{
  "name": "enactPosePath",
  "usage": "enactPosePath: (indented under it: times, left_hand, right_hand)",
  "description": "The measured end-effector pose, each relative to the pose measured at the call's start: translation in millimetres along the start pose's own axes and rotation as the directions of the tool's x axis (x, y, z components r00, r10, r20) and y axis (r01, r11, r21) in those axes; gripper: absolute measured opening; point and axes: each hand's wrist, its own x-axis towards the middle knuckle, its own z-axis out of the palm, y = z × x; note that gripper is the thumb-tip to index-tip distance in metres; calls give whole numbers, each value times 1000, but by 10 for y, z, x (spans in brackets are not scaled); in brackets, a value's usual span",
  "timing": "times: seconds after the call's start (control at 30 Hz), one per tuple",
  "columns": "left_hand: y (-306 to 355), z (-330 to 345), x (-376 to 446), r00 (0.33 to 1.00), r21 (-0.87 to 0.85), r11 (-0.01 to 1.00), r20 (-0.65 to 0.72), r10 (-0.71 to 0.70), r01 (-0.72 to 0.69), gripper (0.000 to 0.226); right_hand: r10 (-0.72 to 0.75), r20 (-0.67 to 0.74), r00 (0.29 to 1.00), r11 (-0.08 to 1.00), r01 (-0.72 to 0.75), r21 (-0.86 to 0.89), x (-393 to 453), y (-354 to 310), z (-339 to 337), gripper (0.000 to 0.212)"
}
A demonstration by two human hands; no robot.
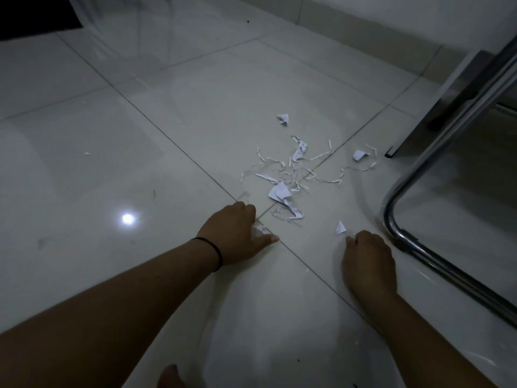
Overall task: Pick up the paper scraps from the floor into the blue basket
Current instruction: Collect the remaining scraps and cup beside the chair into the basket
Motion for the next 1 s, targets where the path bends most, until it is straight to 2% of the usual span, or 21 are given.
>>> enactPosePath:
  times: [0.1,0.2,0.3,0.4,0.5,0.6,0.67,0.77,0.8,0.87,0.9,0.93,0.97,1.0]
  left_hand:
    - [55,28,23,1000,54,998,24,16,-17,33]
    - [50,1,22,999,-1,1000,-36,19,-19,16]
    - [4,-30,17,997,-148,989,-71,-4,-6,22]
    - [-64,-53,43,997,-206,978,-59,-46,33,41]
    - [-153,-22,80,986,-229,972,-145,-87,53,29]
    - [-233,-4,150,953,-239,962,-234,-191,134,24]
    - [-256,-3,216,937,-216,957,-248,-246,194,32]
    - [-233,32,280,951,-225,949,-168,-261,221,46]
    - [-223,52,290,955,-219,950,-146,-257,222,49]
    - [-214,86,313,959,-186,959,-148,-241,212,40]
    - [-216,90,326,961,-166,965,-160,-228,201,33]
    - [-219,82,331,962,-147,970,-166,-217,193,28]
    - [-223,76,328,963,-128,974,-169,-209,189,27]
    - [-224,76,320,964,-113,977,-175,-200,182,28]
  right_hand:
    - [-6,-58,998,990,14,141,71,-86,21,26]
    - [-41,-67,997,974,55,221,159,-199,15,26]
    - [-77,-69,995,988,85,129,262,-264,22,20]
    - [-73,-32,997,997,74,24,256,-296,82,22]
    - [-127,-58,990,987,120,-111,176,-317,153,37]
    - [-209,-26,978,962,201,-184,166,-345,198,33]
    - [-215,23,976,965,216,-149,219,-395,198,29]
    - [-199,50,979,978,196,67,322,-545,141,18]
    - [-238,52,970,967,232,105,357,-618,103,23]
    - [-317,49,947,941,308,138,426,-769,51,44]
    - [-356,23,934,927,350,136,454,-850,37,44]
    - [-390,-7,921,913,388,130,478,-928,32,35]
    - [-408,-36,912,906,409,108,500,-996,42,25]
    - [-410,-56,911,907,413,82,522,-1057,69,26]
